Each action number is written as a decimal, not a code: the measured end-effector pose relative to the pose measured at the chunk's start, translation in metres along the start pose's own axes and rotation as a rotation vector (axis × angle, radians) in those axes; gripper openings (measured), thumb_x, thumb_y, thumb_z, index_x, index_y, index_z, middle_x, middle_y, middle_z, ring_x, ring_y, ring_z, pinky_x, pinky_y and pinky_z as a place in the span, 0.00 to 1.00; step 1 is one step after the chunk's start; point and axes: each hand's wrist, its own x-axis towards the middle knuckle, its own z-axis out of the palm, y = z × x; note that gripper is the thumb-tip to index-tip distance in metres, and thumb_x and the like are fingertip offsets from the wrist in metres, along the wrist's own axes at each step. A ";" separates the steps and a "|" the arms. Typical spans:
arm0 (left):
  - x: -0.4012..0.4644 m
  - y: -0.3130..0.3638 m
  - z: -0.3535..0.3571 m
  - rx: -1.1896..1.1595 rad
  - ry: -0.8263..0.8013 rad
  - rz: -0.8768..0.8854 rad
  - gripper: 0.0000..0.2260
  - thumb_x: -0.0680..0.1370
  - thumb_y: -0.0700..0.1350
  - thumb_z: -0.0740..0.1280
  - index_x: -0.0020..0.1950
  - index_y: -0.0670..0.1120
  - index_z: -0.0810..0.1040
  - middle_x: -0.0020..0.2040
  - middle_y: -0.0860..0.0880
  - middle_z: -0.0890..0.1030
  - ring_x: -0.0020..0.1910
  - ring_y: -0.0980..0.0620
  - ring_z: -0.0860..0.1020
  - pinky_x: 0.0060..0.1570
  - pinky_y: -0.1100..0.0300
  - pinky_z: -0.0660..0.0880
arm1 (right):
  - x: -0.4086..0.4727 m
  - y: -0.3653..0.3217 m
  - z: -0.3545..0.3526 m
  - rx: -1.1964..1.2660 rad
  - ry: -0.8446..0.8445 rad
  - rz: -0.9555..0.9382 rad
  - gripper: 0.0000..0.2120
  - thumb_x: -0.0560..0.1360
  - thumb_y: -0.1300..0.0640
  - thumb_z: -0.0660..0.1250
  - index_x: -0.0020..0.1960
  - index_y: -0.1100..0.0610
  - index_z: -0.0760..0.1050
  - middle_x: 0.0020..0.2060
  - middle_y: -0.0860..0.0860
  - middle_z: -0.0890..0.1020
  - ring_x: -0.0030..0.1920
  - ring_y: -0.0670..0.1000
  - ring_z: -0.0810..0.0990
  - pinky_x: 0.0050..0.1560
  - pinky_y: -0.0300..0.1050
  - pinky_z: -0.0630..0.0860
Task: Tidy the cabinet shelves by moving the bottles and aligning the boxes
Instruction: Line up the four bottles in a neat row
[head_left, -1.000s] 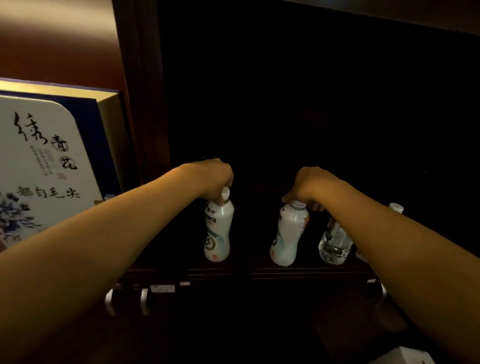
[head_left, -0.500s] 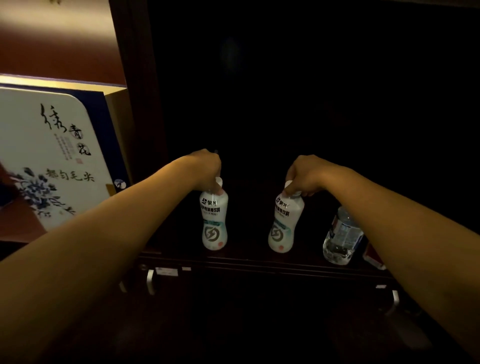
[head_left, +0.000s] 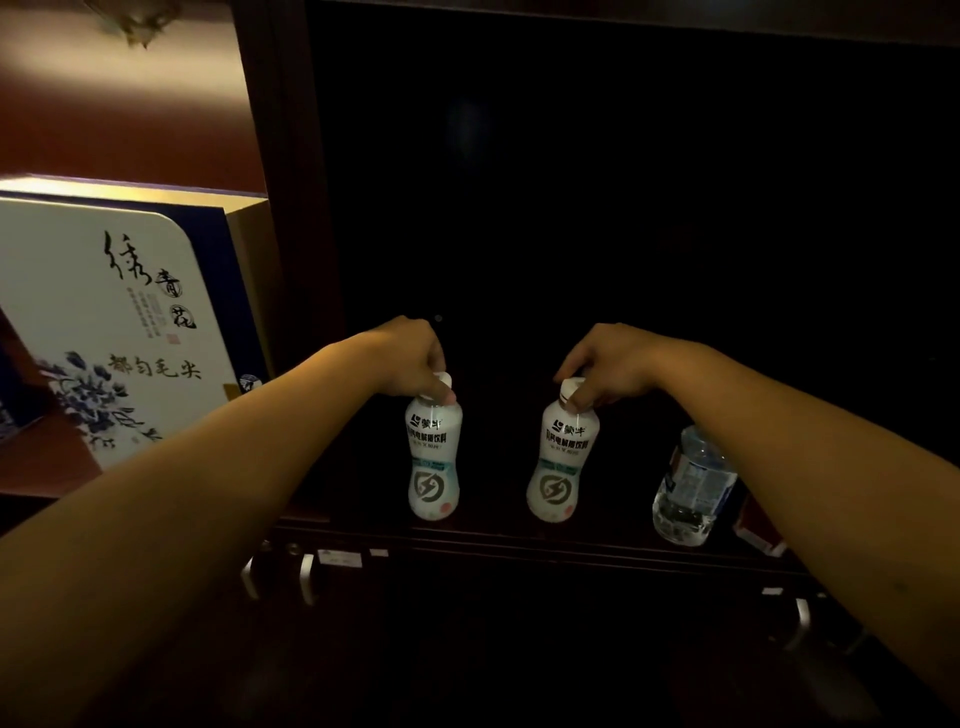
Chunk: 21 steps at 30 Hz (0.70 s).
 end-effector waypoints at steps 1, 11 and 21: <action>-0.001 -0.001 0.000 -0.017 0.003 0.001 0.20 0.71 0.57 0.77 0.56 0.46 0.84 0.51 0.50 0.84 0.51 0.51 0.81 0.53 0.55 0.78 | 0.000 0.000 -0.001 0.004 -0.012 -0.007 0.20 0.67 0.56 0.81 0.57 0.48 0.82 0.51 0.46 0.81 0.50 0.48 0.82 0.47 0.44 0.84; 0.001 0.003 0.001 -0.021 0.011 -0.002 0.20 0.70 0.56 0.78 0.55 0.44 0.84 0.49 0.49 0.84 0.49 0.51 0.81 0.50 0.56 0.78 | -0.001 -0.007 -0.001 -0.018 -0.084 -0.050 0.22 0.69 0.61 0.79 0.61 0.50 0.81 0.58 0.50 0.81 0.55 0.50 0.81 0.53 0.46 0.82; -0.001 0.005 0.003 0.009 0.035 -0.029 0.20 0.71 0.56 0.78 0.57 0.45 0.83 0.50 0.49 0.83 0.50 0.51 0.80 0.49 0.58 0.76 | 0.000 -0.007 0.006 -0.113 -0.034 -0.065 0.23 0.71 0.59 0.77 0.64 0.49 0.79 0.62 0.51 0.79 0.54 0.49 0.81 0.40 0.34 0.73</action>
